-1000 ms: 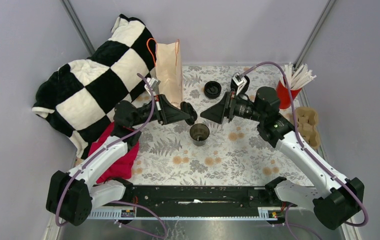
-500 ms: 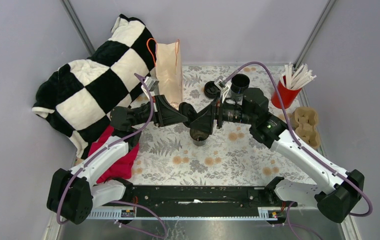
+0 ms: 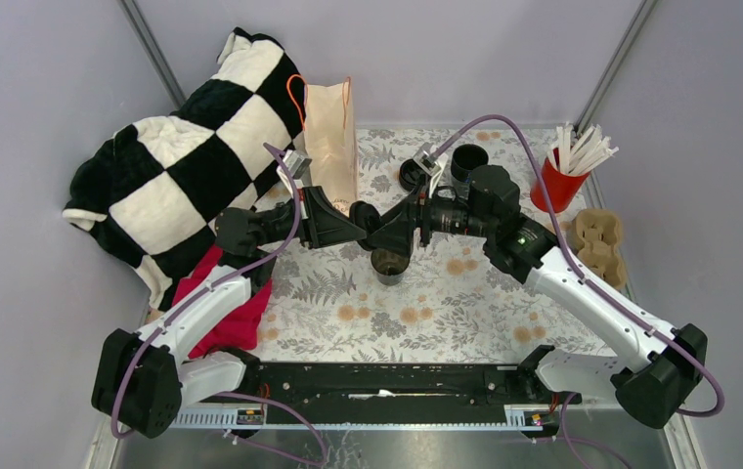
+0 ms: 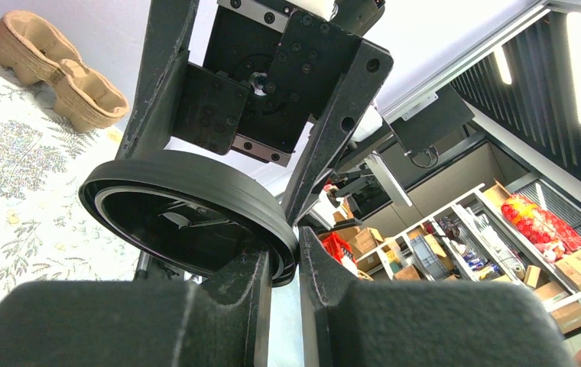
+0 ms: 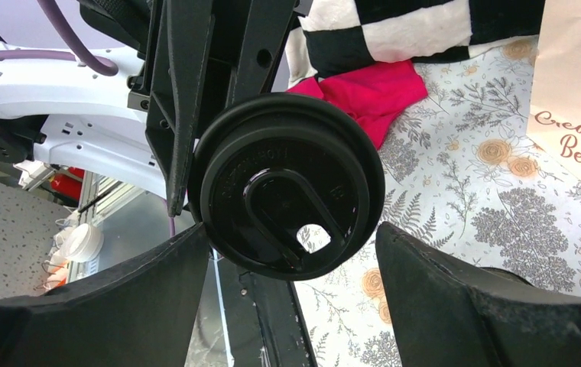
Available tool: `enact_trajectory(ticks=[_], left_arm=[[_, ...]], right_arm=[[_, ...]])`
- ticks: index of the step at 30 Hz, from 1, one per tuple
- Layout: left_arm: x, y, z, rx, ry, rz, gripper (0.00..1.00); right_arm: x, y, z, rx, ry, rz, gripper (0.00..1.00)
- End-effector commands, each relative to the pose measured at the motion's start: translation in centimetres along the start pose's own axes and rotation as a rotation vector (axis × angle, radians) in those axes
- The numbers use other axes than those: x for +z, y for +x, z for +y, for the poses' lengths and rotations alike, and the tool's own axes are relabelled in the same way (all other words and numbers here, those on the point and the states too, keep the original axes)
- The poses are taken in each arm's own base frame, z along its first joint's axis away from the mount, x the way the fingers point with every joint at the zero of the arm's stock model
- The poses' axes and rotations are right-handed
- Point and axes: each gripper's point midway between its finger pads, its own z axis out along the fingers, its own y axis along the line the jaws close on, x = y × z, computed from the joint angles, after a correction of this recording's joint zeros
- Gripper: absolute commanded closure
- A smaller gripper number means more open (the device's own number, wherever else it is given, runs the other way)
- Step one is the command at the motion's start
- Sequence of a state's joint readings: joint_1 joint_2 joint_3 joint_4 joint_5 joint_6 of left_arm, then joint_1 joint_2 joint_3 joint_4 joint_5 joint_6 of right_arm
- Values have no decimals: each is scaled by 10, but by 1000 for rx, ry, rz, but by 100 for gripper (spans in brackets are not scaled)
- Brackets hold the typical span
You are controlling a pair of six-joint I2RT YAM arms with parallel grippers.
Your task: Pack the takeout coffee
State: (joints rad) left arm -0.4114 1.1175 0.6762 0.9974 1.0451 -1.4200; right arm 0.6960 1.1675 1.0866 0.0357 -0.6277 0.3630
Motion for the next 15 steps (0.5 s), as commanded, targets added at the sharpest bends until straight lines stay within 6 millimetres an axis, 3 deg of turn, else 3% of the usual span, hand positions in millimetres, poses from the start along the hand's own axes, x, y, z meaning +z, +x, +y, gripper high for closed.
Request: enact_trajectory(ticks=[1,12,15], left_arm=[[-1,3,-9,48,37,19,90],[-1,3,-8,42,34,21,90],[-1,3,-8,42,34,21,90]], right_arm=[[6,-23,15,-68,-60,-50,15],[8,-26,14,-72,-55,-58,21],[9,-26,16,-63,-74,-57,26]])
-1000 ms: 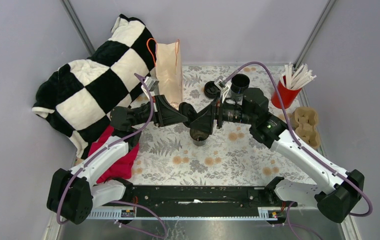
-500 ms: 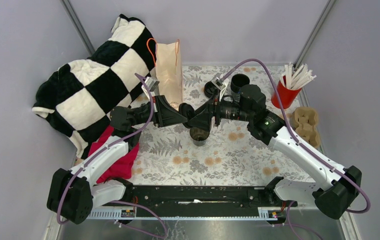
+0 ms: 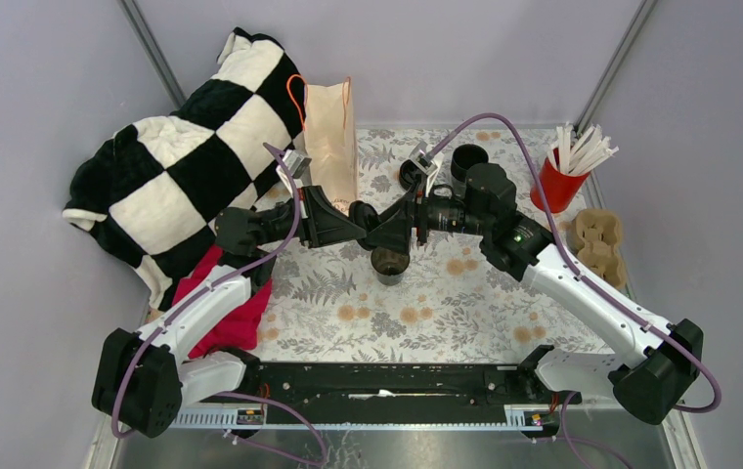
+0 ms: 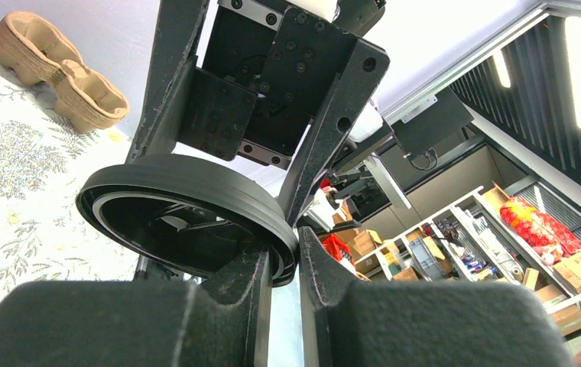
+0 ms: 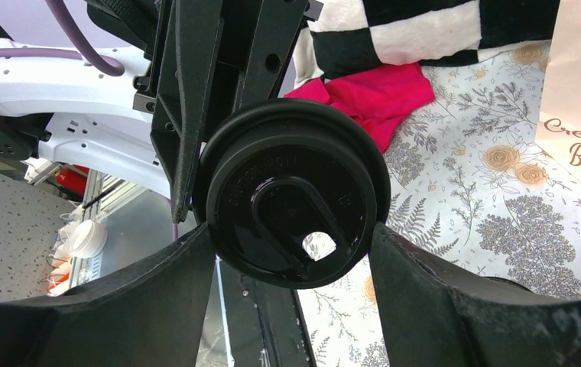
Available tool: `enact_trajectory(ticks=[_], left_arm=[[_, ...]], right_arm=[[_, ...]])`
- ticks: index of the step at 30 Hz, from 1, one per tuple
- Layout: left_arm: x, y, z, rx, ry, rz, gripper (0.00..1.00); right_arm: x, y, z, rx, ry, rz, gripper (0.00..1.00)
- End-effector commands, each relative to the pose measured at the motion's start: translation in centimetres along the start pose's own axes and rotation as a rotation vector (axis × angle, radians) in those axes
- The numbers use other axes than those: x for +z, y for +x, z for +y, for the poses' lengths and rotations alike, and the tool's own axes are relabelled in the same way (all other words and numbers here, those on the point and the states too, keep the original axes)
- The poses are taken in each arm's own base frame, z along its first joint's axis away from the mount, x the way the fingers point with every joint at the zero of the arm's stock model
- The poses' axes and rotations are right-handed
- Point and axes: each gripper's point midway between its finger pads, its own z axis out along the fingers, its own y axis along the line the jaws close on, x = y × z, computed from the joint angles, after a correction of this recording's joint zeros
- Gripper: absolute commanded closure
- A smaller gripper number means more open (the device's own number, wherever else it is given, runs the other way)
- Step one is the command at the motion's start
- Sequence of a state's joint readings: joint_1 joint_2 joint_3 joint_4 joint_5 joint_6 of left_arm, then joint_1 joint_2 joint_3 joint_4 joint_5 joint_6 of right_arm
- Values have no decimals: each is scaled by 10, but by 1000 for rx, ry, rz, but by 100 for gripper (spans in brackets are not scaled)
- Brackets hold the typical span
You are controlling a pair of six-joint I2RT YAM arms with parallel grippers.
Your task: Pack the takeout coffee
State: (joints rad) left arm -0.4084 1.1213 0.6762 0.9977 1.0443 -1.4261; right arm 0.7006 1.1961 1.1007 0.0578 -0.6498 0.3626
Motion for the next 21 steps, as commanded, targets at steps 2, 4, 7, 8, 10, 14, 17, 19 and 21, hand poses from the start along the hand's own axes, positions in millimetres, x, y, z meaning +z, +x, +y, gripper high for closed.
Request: enact_trajectory(ticks=[2,4,7,8,10,14,17,19,21], left_arm=[[-1,5,-9,48,37,24,89],[-1,5,-9,47,36,25,88],[-1,5,-7,44,26,26,85],[-1,5,-7,45,24,25,85],[-1,5,-6,43,21,24,82],[-1,4,-2,43,4,19,66],[-1,2,3,48,-29,9,55],[-1,1,7,54,-53,4,48],[-4,-1,12,59,-84,-10,40]], right_arm=[[3,-24,13,-54,-44,-67,29],[2,-23,11,-50,-30,-74,31],[1,-24,9,-43,-17,-82,37],[1,-23,9,-40,-18,-81,37],[1,-22,9,-37,-18,-79,37],[0,-21,5,-32,10,-85,39],[-2,-20,3,-24,26,-89,41],[-3,-17,2,-17,35,-83,41],[-5,-13,-4,-5,66,-73,42]])
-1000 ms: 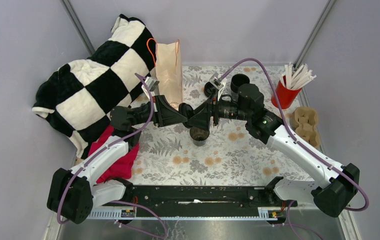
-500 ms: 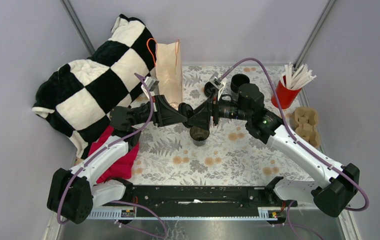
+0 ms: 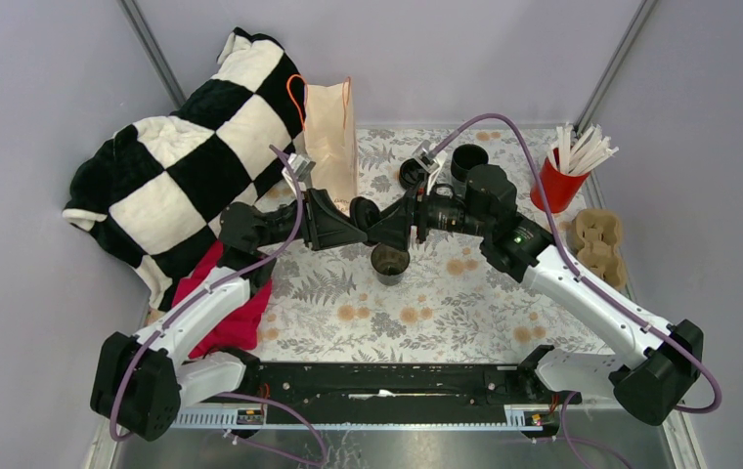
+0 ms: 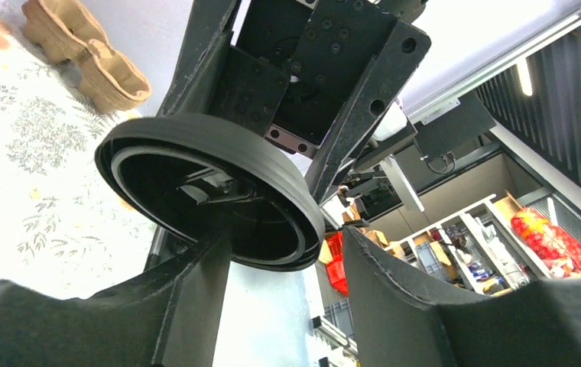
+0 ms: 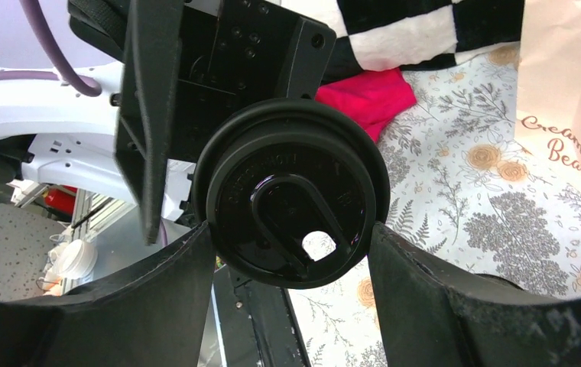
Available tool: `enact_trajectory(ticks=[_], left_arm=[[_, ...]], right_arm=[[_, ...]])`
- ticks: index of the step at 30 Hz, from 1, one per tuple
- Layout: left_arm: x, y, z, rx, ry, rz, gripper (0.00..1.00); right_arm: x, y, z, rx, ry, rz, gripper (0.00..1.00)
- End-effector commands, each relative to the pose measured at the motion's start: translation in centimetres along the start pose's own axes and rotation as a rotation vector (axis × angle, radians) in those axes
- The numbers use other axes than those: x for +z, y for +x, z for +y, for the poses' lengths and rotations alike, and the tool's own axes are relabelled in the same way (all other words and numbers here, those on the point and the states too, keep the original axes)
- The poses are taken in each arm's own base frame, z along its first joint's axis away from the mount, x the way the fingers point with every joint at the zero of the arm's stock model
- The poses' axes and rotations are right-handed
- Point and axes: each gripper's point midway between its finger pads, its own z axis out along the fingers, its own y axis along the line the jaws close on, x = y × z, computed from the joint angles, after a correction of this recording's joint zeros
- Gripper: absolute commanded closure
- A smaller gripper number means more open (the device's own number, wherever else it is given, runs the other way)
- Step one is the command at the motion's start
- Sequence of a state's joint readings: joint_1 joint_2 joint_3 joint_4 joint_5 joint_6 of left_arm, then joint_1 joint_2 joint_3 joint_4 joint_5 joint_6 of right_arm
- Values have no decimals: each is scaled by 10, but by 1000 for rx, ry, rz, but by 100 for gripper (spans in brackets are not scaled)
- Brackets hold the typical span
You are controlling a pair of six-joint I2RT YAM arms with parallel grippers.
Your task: Pack the takeout coffee
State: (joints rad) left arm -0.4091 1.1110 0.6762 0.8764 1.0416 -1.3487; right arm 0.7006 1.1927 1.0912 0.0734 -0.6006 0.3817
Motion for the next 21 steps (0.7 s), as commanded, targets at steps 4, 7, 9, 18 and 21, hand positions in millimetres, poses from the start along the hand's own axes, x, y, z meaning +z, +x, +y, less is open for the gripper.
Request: enact_trajectory(ticks=[4,7,9,18,21], left_arm=[[-21,-12,19,79,-143,-55,16],[-50,-21,47,74,-338,-87,1],[-70,-26,63,70,-473,-102,1],[-105,-57,115,85,-838,-163,1],[-100,-58,133,80,-864,-134,1]], right_arm=[[-15,8,-21,0,171,14,43],[-30,25,-52,-13,348,81,43],[-41,35,-77,-39,490,153,43],[-30,73,-134,-154,776,491,44],[-20,79,-143,-172,789,545,43]])
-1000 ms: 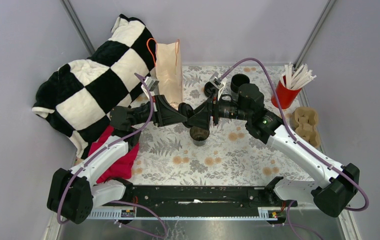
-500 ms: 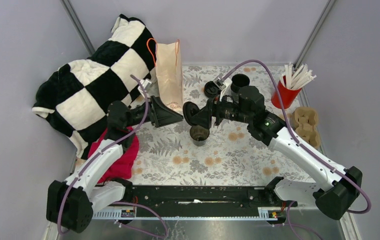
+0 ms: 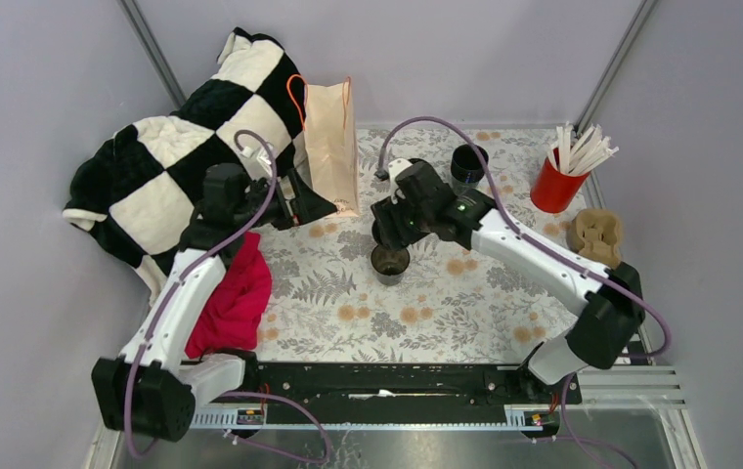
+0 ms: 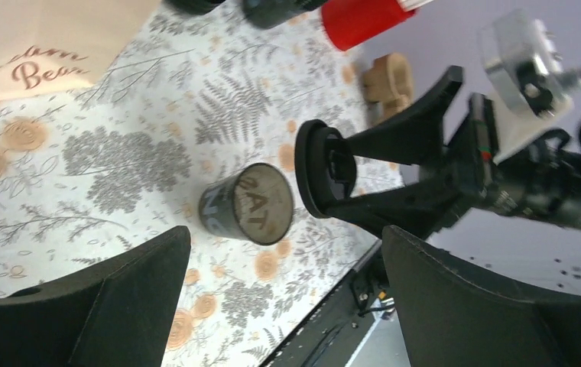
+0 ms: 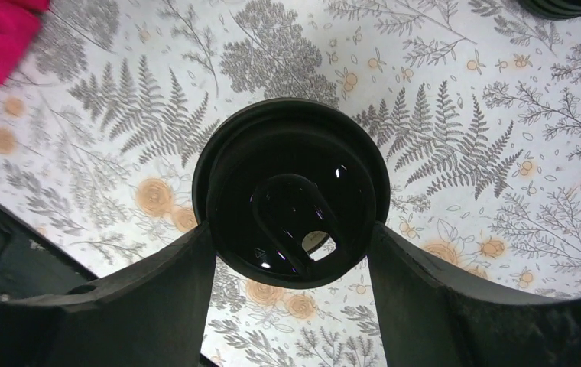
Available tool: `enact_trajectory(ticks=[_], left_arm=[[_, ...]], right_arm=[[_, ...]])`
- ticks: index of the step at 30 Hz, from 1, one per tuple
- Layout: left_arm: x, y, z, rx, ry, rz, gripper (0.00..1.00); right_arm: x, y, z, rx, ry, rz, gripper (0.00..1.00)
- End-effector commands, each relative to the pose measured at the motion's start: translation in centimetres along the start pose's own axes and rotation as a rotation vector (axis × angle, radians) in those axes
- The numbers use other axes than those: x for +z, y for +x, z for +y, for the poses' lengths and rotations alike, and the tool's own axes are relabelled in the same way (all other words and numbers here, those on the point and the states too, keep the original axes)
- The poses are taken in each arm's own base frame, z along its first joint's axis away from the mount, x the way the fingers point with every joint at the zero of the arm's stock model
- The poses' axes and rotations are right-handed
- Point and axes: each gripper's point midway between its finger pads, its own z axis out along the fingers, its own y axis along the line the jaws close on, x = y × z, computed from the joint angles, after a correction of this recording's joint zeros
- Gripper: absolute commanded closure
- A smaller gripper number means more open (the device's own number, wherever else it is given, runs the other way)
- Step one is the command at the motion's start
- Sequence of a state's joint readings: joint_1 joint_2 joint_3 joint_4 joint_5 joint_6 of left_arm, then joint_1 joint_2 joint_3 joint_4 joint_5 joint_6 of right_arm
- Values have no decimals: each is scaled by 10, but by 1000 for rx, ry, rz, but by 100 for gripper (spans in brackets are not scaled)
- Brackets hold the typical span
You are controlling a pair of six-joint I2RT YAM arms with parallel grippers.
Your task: Pack the takeout coffee
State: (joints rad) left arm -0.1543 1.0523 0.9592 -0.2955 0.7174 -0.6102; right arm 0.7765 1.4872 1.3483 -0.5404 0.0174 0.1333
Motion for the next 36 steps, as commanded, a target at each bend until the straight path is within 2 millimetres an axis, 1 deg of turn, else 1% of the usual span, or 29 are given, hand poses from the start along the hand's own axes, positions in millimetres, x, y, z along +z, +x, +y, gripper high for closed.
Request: enact_trajectory(ticks=[1,4,9,16,19,25,36], left_arm=[[20,3,27,45,-114,34,1],[35,16,27,79,-114,81,1],[46,26,44,86,-142,110,1],[45,30,51,82,-160,118,1],[45,31,53,82,-167,116,1],[46,33,53,73,-158,129,1],[46,34,53,73,-149,132,1]], right_arm=[[6,4,-13,-106,116,87,43],[17,12,-14,-125,127,129,43],[28,24,-1,-135,75,173,42],[31,34,14,-161,30,204,42],[35,39,16,-169,26,217,41],[40,43,15,-177,32,233,41],[47,51,21,-181,2,266,40]])
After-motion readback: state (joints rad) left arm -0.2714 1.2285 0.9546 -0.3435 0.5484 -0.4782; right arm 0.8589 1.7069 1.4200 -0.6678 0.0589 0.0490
